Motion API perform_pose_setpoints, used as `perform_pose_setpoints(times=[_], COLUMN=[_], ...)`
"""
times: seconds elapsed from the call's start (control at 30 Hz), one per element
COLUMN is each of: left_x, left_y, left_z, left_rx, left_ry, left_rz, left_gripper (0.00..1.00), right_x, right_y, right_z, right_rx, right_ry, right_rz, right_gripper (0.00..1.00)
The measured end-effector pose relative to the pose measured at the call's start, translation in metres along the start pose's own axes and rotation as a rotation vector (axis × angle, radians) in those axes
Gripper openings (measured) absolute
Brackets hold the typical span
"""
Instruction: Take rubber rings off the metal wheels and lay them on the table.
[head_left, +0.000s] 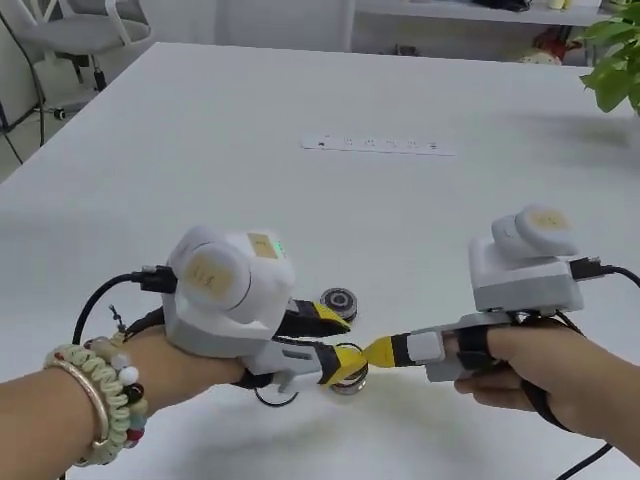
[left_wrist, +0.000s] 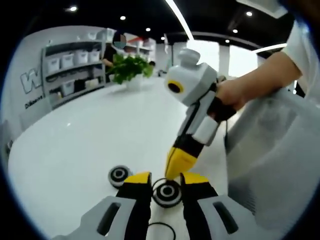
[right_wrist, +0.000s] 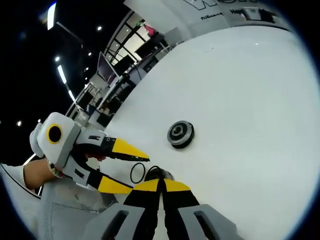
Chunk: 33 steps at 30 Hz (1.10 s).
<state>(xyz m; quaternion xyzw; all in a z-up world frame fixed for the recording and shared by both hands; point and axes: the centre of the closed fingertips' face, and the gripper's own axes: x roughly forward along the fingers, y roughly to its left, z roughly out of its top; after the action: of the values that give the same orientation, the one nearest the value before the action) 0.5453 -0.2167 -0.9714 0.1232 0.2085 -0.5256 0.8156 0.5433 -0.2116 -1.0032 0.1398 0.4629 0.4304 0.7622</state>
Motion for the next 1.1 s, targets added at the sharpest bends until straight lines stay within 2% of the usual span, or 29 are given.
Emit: perform_pose_setpoints(times=[0.1, 0.3, 0.37, 0.4, 0.47, 0.53, 0.6, 0.73, 0.87, 1.1], left_x=[-0.002, -0.010, -0.014, -0.018, -0.025, -0.033, -0.039, -0.054, -0.074, -0.101], left_y=[-0.004, -0.015, -0.013, -0.013, -0.013, -0.013, -0.010, -0.007, -0.007, -0.018], left_z=[0.012, 0.028, 0.034, 0.042, 0.053, 0.060, 0.064, 0.064, 0.057, 0.047], left_rx=[0.016, 0.054, 0.047, 0.018, -0.002, 0.000, 0.029, 0.079, 0.158, 0.134], left_ry=[-0.028, -0.044, -0.050, -0.070, -0.092, -0.102, -0.103, -0.084, -0.037, -0.045], left_rz=[-0.007, -0.040, -0.031, -0.034, -0.052, -0.054, -0.036, -0.002, 0.029, 0.046], left_gripper=[0.29, 0.35, 0.36, 0.39, 0.45, 0.48, 0.47, 0.53, 0.58, 0.64], right_x=[-0.001, -0.003, -0.002, -0.002, -0.001, -0.001, -0.001, -0.002, -0.002, -0.002], right_y=[-0.001, 0.001, 0.001, 0.002, 0.005, 0.008, 0.010, 0.011, 0.015, 0.020], right_z=[0.001, 0.005, 0.003, 0.002, 0.002, 0.003, 0.003, 0.004, 0.007, 0.010], right_rx=[-0.002, -0.003, -0.007, -0.012, -0.018, -0.024, -0.032, -0.048, -0.048, -0.047], right_ry=[-0.004, -0.023, -0.017, -0.013, -0.013, -0.015, -0.015, -0.016, -0.031, -0.037], right_rz=[-0.008, -0.007, -0.013, -0.011, -0.008, -0.002, 0.000, -0.001, 0.013, 0.038], right_gripper=[0.00, 0.00, 0.00, 0.00, 0.00, 0.00, 0.00, 0.00, 0.00, 0.00])
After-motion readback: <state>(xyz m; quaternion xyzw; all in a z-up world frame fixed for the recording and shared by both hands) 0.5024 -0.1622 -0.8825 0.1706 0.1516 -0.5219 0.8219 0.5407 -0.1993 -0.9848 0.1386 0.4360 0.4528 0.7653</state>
